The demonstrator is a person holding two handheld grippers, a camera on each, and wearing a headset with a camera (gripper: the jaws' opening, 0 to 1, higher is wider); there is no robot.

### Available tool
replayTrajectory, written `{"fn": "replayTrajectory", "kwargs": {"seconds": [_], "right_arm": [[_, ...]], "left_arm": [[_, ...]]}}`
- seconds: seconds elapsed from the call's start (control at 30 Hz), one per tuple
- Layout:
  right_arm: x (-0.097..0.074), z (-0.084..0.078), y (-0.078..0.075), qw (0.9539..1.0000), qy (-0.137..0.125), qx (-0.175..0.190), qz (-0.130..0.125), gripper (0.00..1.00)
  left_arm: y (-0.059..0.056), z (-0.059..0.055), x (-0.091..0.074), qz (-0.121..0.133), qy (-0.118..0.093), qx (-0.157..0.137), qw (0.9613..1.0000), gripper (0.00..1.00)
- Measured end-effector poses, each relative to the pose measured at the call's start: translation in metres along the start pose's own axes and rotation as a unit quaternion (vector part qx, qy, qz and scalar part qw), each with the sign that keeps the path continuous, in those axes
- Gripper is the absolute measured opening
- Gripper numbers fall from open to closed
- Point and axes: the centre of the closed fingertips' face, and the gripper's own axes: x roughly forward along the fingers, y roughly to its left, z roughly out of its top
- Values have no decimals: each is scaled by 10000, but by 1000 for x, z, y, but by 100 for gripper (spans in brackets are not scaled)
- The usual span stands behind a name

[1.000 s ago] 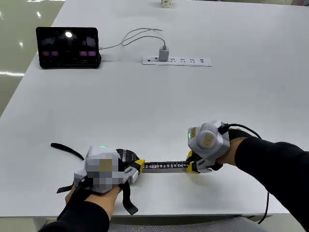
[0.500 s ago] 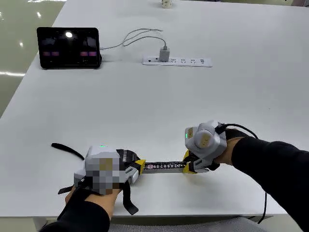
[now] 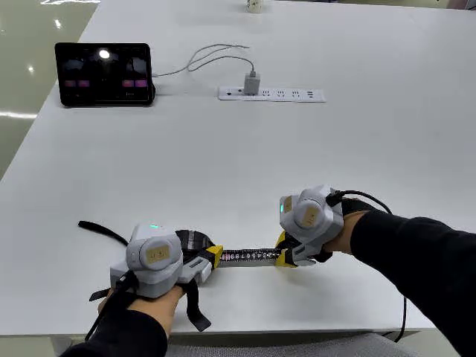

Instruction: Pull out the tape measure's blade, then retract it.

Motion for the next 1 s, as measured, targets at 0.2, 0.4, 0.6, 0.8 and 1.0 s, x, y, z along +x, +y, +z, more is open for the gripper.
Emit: {"fn": "replayTrajectory", "kwargs": {"seconds": [0.2,0.4,0.6,0.8,1.0], "right_arm": [[2,3,1,10000,8,-18,23,11],[3,6,2,10000,-24,-3,41,11],[4,8,3,9999,-89,54,68,11],[5,12,4,9999,-114,65,96,11],[7,16,6,9997,-173,95,146,11]], "left_arm": [[0,0,0,-10,-3,-10,10000,60],[0,0,0,-53,-9,-26,10000,60],[0,0,-1,-72,-6,5,10000,60],[0,0,-1,-82,-7,16,10000,60],[0,0,-1,-93,-2,30,10000,60]]}}
